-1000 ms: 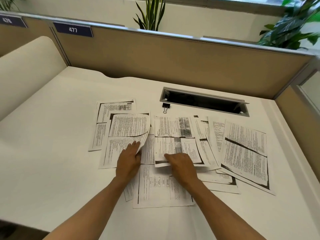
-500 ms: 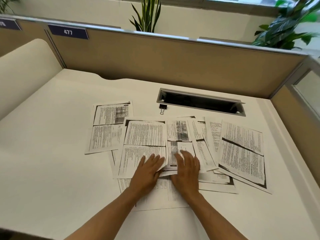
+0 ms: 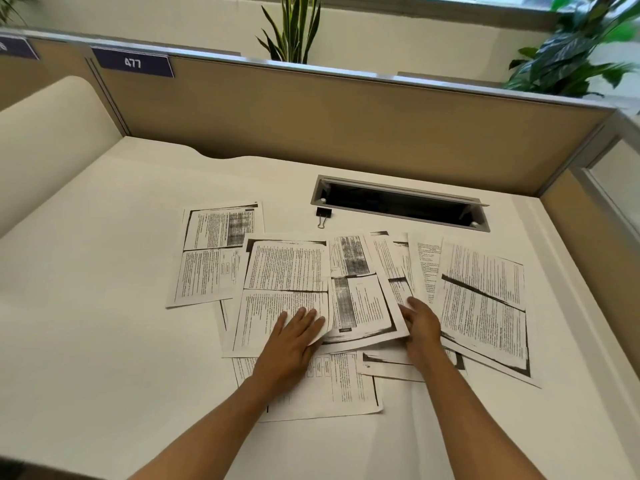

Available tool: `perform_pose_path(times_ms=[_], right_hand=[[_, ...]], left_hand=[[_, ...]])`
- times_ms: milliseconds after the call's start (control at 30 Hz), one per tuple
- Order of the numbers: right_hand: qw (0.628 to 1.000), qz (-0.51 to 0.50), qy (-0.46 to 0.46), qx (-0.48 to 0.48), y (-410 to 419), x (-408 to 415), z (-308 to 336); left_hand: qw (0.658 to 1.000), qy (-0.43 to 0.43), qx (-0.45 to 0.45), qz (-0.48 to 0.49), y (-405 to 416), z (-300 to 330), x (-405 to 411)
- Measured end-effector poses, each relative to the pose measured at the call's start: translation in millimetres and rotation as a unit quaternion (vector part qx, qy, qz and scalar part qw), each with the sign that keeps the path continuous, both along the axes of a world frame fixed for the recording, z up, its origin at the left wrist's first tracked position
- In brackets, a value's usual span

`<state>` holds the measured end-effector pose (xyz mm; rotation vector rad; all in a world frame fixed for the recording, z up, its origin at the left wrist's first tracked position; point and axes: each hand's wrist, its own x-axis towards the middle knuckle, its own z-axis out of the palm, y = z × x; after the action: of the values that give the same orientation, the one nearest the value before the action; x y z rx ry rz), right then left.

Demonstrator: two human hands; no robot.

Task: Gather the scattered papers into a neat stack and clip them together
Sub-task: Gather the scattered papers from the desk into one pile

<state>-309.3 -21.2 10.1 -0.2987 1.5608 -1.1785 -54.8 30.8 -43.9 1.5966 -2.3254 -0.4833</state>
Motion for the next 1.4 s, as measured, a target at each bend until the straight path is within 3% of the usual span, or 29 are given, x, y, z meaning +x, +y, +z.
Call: perform_pose_path(times_ms=[167, 233, 433, 567, 633, 733, 833, 967, 1033, 1167, 1400], right_hand=[[0.962, 0.203, 0.178, -0.028, -13, 8, 10], [0.950, 0.241, 0.194, -0.039, -15, 18, 8], [0.956, 0.248, 0.156, -0.017, -7, 41, -9], [0.943, 0.267, 0.198, -0.037, -5, 47, -12], [0.943, 0.259, 0.207, -0.033, -5, 45, -13], [0.950, 0.238, 0.199, -0.029, -5, 38, -12], [0.956, 0.211, 0.200, -0.033, -4, 25, -8], [0.959, 0.196, 0.201, -0.031, -3, 10, -4], [0.958, 0.196, 0.206, -0.025, -2, 7, -3], [0.957, 0.184, 0.222, -0.016, 0, 7, -8], [0.953, 0.185, 0.234, -0.045, 4, 12, -8]], left_hand=[[1.000, 0.011, 0.013, 0.000, 0, 6, -4], [1.000, 0.021, 0.022, 0.002, -1, 11, -9], [0.998, -0.010, 0.053, -0.042, 0, 20, -37], [0.995, 0.002, 0.073, -0.066, 0, 28, -35], [0.998, 0.033, 0.054, -0.016, -5, 33, -23], [0.980, 0.069, -0.034, 0.185, -20, 32, 15], [0.913, 0.038, -0.062, 0.402, -40, 33, 66], [0.806, 0.056, 0.055, 0.587, -58, 47, 121], [0.773, 0.074, 0.096, 0.623, -67, 51, 135], [0.758, 0.084, 0.133, 0.633, -83, 54, 143], [0.783, 0.089, 0.181, 0.588, -90, 59, 117]])
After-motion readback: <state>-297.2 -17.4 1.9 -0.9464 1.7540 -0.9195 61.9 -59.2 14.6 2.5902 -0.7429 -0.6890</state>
